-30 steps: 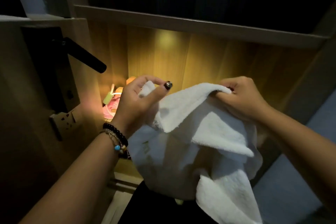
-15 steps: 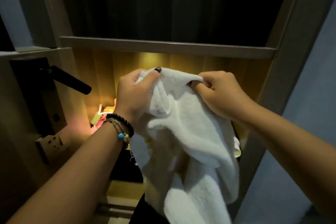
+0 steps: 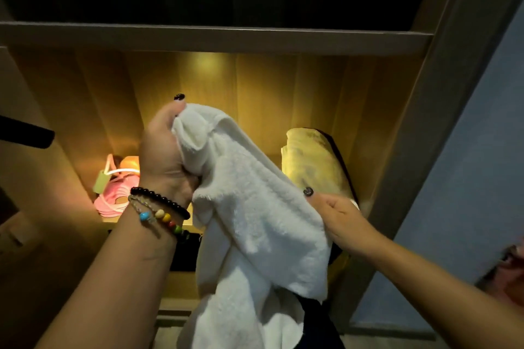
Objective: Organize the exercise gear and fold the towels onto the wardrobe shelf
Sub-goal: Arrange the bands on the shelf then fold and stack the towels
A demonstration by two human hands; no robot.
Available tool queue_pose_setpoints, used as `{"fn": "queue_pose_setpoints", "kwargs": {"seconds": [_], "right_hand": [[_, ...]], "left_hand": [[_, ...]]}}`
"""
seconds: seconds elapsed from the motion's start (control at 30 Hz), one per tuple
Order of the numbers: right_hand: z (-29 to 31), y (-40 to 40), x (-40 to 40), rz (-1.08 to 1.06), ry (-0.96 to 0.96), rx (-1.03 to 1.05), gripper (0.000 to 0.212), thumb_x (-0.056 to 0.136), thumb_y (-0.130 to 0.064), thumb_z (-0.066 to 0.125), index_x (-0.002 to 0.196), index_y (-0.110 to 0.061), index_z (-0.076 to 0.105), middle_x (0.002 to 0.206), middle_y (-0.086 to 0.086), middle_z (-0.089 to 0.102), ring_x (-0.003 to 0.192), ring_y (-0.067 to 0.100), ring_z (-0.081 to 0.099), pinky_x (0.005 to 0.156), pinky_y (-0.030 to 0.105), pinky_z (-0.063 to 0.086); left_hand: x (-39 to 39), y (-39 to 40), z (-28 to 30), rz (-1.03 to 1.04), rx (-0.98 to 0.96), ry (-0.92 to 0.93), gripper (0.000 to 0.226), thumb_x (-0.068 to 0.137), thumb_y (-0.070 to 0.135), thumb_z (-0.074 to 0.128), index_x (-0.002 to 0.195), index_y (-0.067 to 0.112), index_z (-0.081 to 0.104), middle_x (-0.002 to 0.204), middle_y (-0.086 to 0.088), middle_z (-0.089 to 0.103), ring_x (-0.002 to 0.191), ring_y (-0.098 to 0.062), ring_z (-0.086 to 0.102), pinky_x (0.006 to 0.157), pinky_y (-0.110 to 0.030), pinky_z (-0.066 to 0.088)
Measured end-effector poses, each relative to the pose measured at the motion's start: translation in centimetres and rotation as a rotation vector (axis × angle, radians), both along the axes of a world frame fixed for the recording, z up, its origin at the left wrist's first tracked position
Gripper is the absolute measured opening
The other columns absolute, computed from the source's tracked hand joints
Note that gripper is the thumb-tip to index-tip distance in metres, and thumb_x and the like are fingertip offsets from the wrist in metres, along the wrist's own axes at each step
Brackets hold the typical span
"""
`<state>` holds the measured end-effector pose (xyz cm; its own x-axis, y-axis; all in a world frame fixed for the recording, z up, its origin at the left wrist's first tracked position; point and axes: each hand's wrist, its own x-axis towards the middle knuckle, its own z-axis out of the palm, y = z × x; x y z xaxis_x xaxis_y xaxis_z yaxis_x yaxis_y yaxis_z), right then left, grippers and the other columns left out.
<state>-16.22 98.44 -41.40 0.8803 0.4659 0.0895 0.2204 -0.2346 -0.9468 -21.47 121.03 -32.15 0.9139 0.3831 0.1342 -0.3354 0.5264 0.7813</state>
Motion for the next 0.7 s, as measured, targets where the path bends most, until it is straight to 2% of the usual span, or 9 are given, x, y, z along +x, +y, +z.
{"fn": "queue_pose_setpoints", "kwargs": {"seconds": [0.07,0.17,0.27,0.33,0.43,0.53,0.6,0.67,0.7], "right_hand": [[0.5,-0.3,1.6,-0.145,0.058,0.067,0.046,0.097,-0.037,0.05,0.06,-0.011,0.06,0.062,0.005,0.051,0.061,0.016,0.046,0.057,0.027,0.038],[3.7,-0.6,3.4,-0.303,-0.03,0.14,0.047,0.097,-0.031,0.052,0.067,0.005,0.056,0.067,0.019,0.053,0.06,0.028,0.043,0.065,0.035,0.038],[6.9,-0.7,3.4,-0.284,-0.195,0.126,0.046,0.098,-0.033,0.048,0.073,0.003,0.061,0.074,0.023,0.057,0.063,0.022,0.05,0.063,0.029,0.045],[8.3,-0.5,3.0,-0.215,-0.286,0.078,0.047,0.098,-0.033,0.047,0.083,0.008,0.064,0.081,0.026,0.057,0.066,0.024,0.051,0.062,0.024,0.045],[9.6,0.4,2.4,-0.169,-0.389,0.054,0.048,0.096,-0.031,0.048,0.085,0.014,0.062,0.079,0.031,0.054,0.07,0.034,0.048,0.058,0.016,0.04],[10.5,1.9,1.9,-0.154,-0.446,0.071,0.048,0.096,-0.031,0.05,0.074,0.011,0.06,0.065,0.027,0.047,0.058,0.033,0.04,0.053,0.015,0.037],[10.7,3.1,1.7,-0.11,-0.454,0.088,0.047,0.096,-0.027,0.052,0.07,0.011,0.056,0.057,0.02,0.039,0.053,0.02,0.033,0.052,0.022,0.032],[10.5,4.1,1.6,-0.093,-0.465,0.049,0.048,0.095,-0.027,0.053,0.07,0.014,0.055,0.057,0.014,0.038,0.052,0.013,0.033,0.049,0.017,0.029],[10.3,4.6,1.5,-0.096,-0.465,0.022,0.046,0.094,-0.029,0.053,0.069,0.01,0.059,0.057,0.015,0.042,0.052,0.013,0.036,0.049,0.014,0.031]], "left_hand": [[0.9,0.4,-0.3,0.114,0.123,0.078,0.022,0.082,0.031,0.067,0.089,0.012,0.059,0.081,-0.009,0.049,0.071,-0.018,0.055,0.067,-0.031,0.045],[1.1,1.5,-1.0,0.489,0.411,0.137,0.01,0.085,0.019,0.069,0.088,0.009,0.067,0.08,0.001,0.064,0.068,-0.003,0.062,0.056,-0.016,0.046],[0.8,2.7,-1.4,0.548,0.485,0.152,0.027,0.082,0.025,0.074,0.108,0.02,0.07,0.105,-0.001,0.07,0.087,-0.006,0.067,0.062,-0.017,0.051],[1.1,2.2,-1.4,0.49,0.691,0.144,0.034,0.08,0.031,0.076,0.114,0.03,0.067,0.111,0.005,0.066,0.097,-0.003,0.064,0.072,-0.022,0.055],[1.9,-0.8,-0.2,0.253,1.016,-0.02,0.051,0.079,0.033,0.073,0.127,0.038,0.055,0.107,0.027,0.054,0.089,0.017,0.056,0.072,-0.015,0.053],[2.7,-2.5,0.5,-0.059,1.214,-0.127,0.067,0.072,0.051,0.067,0.132,0.053,0.039,0.119,0.038,0.049,0.104,0.011,0.051,0.085,-0.014,0.047],[3.1,-2.4,0.2,-0.256,1.227,-0.113,0.056,0.069,0.057,0.062,0.122,0.057,0.045,0.113,0.039,0.054,0.104,0.013,0.052,0.09,-0.013,0.044],[3.2,-1.8,-0.7,-0.395,1.157,-0.099,0.024,0.079,0.046,0.064,0.102,0.038,0.064,0.099,0.019,0.068,0.094,0.002,0.062,0.083,-0.018,0.049],[3.1,-1.4,-1.2,-0.371,1.147,-0.117,0.009,0.085,0.036,0.065,0.086,0.027,0.066,0.086,0.011,0.069,0.081,-0.002,0.063,0.073,-0.016,0.049]]}}
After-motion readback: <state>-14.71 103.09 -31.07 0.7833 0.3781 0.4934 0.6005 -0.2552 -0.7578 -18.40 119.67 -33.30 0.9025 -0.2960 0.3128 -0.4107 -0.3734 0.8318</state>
